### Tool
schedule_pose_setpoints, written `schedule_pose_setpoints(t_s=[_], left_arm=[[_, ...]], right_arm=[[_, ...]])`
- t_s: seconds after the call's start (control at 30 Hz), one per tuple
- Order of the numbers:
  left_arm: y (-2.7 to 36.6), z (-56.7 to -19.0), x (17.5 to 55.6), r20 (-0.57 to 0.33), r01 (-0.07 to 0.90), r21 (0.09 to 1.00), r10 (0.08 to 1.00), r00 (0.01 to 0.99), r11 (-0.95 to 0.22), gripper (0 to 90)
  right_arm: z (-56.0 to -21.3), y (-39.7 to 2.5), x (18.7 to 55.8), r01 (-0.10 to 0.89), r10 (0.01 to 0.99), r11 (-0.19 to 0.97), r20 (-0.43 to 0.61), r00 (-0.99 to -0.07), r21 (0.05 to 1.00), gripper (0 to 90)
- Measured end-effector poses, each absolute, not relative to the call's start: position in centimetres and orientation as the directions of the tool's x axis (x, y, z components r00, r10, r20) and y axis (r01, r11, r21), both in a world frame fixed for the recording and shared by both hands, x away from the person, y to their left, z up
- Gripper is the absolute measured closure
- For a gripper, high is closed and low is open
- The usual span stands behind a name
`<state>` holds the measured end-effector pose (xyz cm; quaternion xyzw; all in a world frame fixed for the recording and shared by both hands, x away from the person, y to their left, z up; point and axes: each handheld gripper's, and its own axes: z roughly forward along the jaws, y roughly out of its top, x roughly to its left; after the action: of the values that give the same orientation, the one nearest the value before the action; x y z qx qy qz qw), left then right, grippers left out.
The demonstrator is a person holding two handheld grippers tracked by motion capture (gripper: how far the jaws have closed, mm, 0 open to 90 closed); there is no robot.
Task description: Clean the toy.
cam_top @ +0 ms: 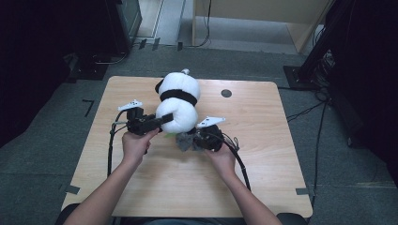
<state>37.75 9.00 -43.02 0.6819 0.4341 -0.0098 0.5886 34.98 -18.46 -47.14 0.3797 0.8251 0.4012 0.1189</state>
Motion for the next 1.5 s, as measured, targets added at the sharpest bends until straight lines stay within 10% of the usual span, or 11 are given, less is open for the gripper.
schedule_pose_setpoints(t_s=[1.23,1.5], left_arm=[[17.2,-46.2,42.7,-0.451,0.623,0.781,0.727,0.517,0.042,50.8],[17.6,-47.3,43.1,-0.404,0.626,0.779,0.753,0.519,-0.014,48.6]], right_arm=[[-47.3,-29.4,39.7,0.692,0.869,0.182,0.214,-0.445,0.698,75.0],[-49.2,-29.4,40.7,0.709,0.877,0.191,0.207,-0.434,0.679,60.3]])
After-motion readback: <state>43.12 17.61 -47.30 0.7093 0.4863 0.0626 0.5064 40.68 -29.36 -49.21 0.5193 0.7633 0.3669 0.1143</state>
